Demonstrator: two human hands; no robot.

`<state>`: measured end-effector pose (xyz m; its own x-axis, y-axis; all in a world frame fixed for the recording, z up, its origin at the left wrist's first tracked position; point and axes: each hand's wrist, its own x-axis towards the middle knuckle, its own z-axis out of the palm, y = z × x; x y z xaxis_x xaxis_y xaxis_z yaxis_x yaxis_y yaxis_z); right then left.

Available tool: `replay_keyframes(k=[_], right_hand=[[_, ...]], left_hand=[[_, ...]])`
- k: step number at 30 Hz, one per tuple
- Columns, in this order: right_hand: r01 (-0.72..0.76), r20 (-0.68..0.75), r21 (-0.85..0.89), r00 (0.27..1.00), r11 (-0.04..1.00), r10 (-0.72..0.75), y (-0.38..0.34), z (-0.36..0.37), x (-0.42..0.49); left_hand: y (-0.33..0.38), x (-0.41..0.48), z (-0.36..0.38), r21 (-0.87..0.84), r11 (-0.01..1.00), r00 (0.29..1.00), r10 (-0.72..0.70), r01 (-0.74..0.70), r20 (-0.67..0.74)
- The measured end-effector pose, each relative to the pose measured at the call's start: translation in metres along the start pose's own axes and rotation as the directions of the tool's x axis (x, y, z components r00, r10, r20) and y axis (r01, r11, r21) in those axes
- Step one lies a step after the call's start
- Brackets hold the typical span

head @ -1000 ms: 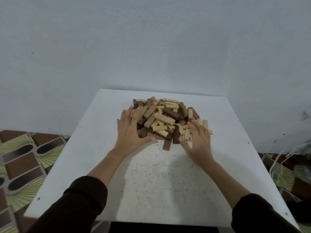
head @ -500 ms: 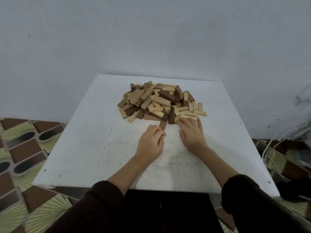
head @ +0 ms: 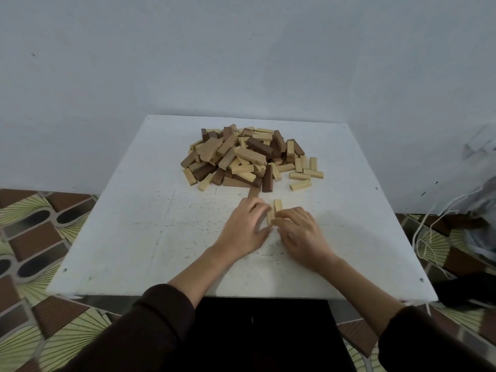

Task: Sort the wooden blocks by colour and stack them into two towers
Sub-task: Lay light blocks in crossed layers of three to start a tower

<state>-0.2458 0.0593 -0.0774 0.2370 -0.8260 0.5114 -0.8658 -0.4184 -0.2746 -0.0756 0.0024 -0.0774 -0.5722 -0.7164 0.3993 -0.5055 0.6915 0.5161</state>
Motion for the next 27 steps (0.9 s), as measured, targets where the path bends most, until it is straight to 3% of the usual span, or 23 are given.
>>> replay_keyframes(k=[5,10,14,19,23,25,27], right_hand=[[-0.196,-0.059,-0.060,0.979,0.979,0.193,0.021,-0.011,0.021],[-0.375,0.180,-0.179,0.897,0.910,0.405,0.044,-0.006,0.038],[-0.346,0.130,-0.082,0.926,0.935,0.354,0.042,-0.007,0.034],[-0.173,0.011,0.110,0.985,0.979,0.173,0.026,-0.011,0.007],[-0.104,-0.044,0.264,0.992,0.959,0.119,0.001,-0.014,-0.006],[-0.119,-0.044,0.260,0.990,0.958,0.134,-0.005,-0.016,-0.007],[-0.256,0.038,0.278,0.966,0.926,0.256,-0.006,-0.019,-0.002]], left_hand=[[0.000,0.007,-0.002,0.008,1.000,0.993,-0.024,0.024,0.116],[0.005,0.018,-0.004,0.030,0.999,0.974,-0.033,0.027,0.225],[0.003,0.023,0.000,0.004,0.999,0.974,-0.050,0.051,0.221],[0.004,0.017,0.001,-0.097,0.994,0.992,-0.045,0.057,0.119],[0.003,0.007,-0.001,-0.162,0.984,0.996,-0.065,0.075,0.067],[0.003,0.001,-0.003,-0.165,0.982,0.995,-0.081,0.090,0.061],[0.005,-0.003,-0.007,-0.179,0.975,0.990,-0.121,0.132,0.075]])
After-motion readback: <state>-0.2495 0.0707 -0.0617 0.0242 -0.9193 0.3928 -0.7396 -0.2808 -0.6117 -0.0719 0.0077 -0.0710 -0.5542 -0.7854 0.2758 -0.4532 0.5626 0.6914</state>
